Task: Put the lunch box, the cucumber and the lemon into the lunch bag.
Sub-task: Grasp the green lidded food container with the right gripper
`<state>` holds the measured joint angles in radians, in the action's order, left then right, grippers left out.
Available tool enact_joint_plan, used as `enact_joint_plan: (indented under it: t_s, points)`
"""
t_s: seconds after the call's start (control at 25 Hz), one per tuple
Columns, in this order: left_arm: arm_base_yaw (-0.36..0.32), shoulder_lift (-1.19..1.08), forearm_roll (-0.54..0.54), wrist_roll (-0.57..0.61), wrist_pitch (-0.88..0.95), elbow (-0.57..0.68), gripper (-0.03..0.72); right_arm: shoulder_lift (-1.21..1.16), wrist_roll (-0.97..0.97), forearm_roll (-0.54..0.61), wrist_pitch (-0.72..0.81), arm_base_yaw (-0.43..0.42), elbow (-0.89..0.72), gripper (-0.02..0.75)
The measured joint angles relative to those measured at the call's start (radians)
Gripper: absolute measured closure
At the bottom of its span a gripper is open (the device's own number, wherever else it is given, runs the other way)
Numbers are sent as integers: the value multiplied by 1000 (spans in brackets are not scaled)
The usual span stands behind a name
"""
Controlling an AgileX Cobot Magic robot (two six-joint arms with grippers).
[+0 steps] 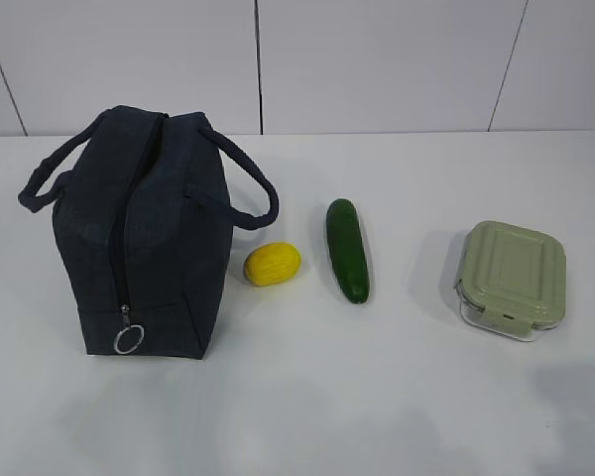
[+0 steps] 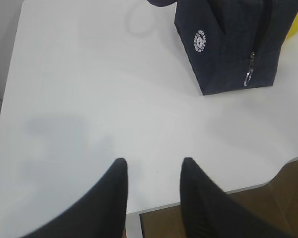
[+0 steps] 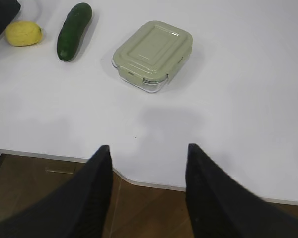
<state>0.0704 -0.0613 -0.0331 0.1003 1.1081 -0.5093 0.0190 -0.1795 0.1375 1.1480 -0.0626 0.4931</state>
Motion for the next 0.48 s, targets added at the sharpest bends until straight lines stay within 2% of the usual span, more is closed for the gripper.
enact_joint_plan:
  t_s: [0.48]
  points:
    - [0, 0, 1, 0, 0, 0, 450, 0, 2, 0, 0, 0, 0, 375]
